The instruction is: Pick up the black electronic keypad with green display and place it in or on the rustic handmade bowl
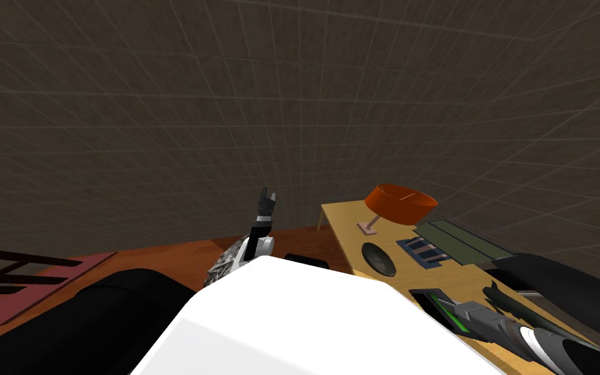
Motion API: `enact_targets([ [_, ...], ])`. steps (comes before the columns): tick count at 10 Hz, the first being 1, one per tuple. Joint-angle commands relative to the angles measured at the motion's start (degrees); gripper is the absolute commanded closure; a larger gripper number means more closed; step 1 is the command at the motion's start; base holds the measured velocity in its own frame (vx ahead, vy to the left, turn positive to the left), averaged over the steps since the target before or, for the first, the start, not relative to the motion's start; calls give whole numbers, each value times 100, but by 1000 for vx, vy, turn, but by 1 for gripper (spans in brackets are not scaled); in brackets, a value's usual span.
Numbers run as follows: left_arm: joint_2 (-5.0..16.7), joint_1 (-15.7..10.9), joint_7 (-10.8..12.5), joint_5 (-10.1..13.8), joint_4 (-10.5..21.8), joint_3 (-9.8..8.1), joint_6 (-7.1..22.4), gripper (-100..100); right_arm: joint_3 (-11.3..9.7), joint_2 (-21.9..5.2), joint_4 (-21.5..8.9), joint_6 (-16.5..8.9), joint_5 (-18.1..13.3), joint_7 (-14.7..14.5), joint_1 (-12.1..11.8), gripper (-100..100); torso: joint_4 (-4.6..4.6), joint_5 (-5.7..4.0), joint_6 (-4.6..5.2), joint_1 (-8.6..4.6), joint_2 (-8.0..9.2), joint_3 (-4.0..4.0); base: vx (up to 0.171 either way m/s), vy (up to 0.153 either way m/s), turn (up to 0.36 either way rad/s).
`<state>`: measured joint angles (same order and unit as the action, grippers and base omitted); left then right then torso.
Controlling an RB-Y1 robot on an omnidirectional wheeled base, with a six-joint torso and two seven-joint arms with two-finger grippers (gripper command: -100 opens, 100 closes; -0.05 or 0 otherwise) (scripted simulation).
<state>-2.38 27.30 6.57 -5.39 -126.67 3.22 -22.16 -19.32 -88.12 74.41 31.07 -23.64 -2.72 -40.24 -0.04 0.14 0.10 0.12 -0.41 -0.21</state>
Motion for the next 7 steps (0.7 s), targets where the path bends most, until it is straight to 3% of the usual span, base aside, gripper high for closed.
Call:
enact_targets([
  [1,0,0,0,0,0,0,0,0,66,-186,49,73,56,75,-33,100,0,0,0,0,0,0,38,34,-55],
  [7,0,0,0,0,0,0,0,0,275,-836,233,267,241,362,-100,100,2,5,-1,8,2,2,36,39,-54],
])
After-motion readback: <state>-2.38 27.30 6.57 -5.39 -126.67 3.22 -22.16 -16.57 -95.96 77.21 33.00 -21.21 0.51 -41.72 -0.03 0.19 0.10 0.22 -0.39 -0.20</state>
